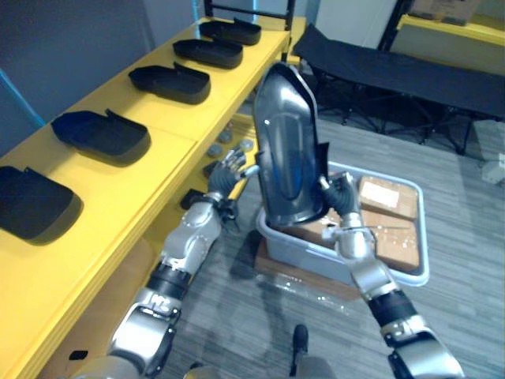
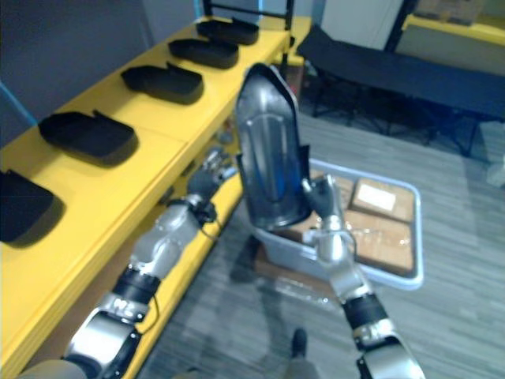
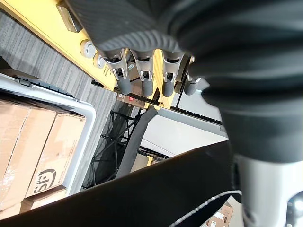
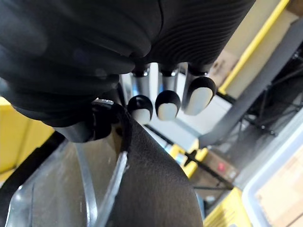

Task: Walk over and take plastic housings, then place them on the shelf

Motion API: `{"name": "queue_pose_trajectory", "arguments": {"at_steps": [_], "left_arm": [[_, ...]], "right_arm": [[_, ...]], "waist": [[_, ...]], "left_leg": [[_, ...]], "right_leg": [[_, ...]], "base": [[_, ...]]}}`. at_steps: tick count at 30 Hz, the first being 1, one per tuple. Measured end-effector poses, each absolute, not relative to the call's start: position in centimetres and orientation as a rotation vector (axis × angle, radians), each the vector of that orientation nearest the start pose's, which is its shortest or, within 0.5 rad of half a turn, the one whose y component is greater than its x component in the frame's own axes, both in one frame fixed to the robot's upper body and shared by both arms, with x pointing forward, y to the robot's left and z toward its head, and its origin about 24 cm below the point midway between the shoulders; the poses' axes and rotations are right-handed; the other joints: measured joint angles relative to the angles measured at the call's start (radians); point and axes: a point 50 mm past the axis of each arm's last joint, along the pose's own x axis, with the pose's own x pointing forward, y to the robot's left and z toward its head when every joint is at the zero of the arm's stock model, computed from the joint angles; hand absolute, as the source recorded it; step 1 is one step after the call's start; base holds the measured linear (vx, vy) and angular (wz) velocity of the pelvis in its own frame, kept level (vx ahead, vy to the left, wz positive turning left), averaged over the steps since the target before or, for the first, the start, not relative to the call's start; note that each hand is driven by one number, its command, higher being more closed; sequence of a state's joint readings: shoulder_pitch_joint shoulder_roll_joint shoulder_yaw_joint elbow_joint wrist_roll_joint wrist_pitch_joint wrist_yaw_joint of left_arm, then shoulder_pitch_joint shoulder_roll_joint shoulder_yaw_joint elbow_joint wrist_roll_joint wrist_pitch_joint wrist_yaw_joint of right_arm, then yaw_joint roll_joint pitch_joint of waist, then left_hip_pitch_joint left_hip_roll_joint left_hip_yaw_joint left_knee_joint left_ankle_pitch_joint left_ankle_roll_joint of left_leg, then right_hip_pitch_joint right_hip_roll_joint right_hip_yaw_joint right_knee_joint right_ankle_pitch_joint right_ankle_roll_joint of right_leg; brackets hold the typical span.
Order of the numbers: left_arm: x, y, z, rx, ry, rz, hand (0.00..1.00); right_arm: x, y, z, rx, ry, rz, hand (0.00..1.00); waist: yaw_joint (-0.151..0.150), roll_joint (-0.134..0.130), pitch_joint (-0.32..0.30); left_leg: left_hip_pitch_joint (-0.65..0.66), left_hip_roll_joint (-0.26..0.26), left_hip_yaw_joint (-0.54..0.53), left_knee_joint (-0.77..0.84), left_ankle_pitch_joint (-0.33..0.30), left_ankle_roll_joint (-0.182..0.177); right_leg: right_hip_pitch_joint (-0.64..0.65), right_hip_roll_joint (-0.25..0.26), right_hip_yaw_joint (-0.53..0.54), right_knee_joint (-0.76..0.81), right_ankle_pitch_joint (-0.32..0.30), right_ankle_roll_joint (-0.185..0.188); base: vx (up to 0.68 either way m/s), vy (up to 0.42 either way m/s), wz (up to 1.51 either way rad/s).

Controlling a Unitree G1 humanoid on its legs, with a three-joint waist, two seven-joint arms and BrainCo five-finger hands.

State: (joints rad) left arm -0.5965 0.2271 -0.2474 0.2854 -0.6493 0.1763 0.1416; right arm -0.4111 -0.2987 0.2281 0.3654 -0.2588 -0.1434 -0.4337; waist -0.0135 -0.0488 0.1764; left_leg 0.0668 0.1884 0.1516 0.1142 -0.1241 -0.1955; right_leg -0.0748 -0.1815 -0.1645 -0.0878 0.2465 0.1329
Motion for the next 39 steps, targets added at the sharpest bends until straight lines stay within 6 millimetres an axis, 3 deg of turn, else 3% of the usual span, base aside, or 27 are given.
{"name": "queue_pose_trajectory", "arguments": {"at_steps": [10, 23, 29, 39], "left_arm": [[34.8, 9.8, 11.9, -0.151, 0.016, -0.280, 0.00], [34.0, 9.4, 8.2, -0.053, 0.121, -0.275, 0.00], [33.9, 9.5, 7.9, -0.063, 0.111, -0.265, 0.00], [32.7, 10.3, 5.7, -0.106, 0.135, -0.153, 0.00]], "right_arm": [[32.2, -15.0, 9.0, -0.571, -0.332, -0.125, 1.00], [32.2, -14.8, 9.0, -0.565, -0.343, -0.118, 1.00], [32.1, -14.5, 9.2, -0.533, -0.366, -0.105, 1.00], [31.4, -12.6, 9.5, -0.472, -0.448, -0.021, 1.00]], "waist": [[0.001, -0.004, -0.003], [0.005, -0.006, -0.004], [0.004, -0.007, -0.004], [0.005, -0.015, -0.009]], "left_leg": [[0.000, 0.000, -0.001, -0.001, 0.000, 0.000], [0.000, 0.000, -0.003, -0.001, 0.000, 0.000], [0.001, 0.000, -0.003, -0.001, 0.000, 0.000], [0.001, 0.000, -0.003, -0.001, 0.000, 0.000]], "right_leg": [[0.000, 0.000, -0.003, -0.002, -0.001, -0.001], [0.002, 0.000, -0.004, -0.002, -0.002, -0.001], [0.003, 0.000, -0.004, -0.001, -0.002, -0.001], [0.003, 0.000, -0.004, -0.002, -0.002, -0.001]], "base": [[0.00, 0.000, 0.00], [0.00, 0.000, 0.00], [0.00, 0.000, 0.00], [0.00, 0.000, 0.00]]}}
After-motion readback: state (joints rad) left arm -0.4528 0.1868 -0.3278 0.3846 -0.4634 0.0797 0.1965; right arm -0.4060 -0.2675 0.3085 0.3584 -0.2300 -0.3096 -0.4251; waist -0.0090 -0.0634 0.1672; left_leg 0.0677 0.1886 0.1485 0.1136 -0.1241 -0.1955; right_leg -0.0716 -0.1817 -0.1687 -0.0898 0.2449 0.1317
